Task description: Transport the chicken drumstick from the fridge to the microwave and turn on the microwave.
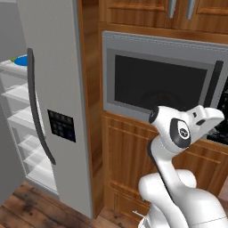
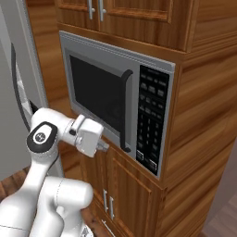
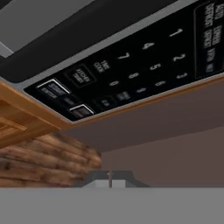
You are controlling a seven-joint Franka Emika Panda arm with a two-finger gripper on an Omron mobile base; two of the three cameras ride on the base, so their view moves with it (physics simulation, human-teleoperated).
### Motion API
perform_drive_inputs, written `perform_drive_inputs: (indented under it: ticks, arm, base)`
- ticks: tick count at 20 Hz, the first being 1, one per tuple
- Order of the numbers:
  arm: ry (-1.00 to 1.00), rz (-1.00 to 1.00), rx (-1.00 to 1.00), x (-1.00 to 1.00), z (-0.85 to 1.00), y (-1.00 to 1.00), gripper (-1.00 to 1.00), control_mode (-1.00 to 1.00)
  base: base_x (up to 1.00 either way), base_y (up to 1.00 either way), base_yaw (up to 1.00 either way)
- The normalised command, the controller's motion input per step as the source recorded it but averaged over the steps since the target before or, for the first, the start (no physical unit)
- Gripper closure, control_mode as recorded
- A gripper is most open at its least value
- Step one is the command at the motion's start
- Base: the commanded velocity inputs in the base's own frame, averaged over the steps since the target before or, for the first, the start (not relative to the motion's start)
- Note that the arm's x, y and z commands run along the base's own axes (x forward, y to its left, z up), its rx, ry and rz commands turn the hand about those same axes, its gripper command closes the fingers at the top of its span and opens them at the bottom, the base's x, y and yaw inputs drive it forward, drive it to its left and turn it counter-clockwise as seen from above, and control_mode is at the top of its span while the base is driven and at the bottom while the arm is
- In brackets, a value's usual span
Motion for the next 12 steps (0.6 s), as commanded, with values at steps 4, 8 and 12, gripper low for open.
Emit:
perform_drive_inputs:
  ticks: [4,8,12]
  arm:
    - [-0.09,0.00,0.00,-0.08,-0.13,0.00,1.00,-1.00]
    - [-0.06,0.04,0.00,0.00,-0.11,0.00,1.00,-1.00]
    - [-0.01,0.17,0.00,0.00,-0.11,0.00,1.00,-1.00]
  base:
    - [0.00,0.00,0.00]
    - [0.00,0.00,0.00]
    - [0.00,0.00,0.00]
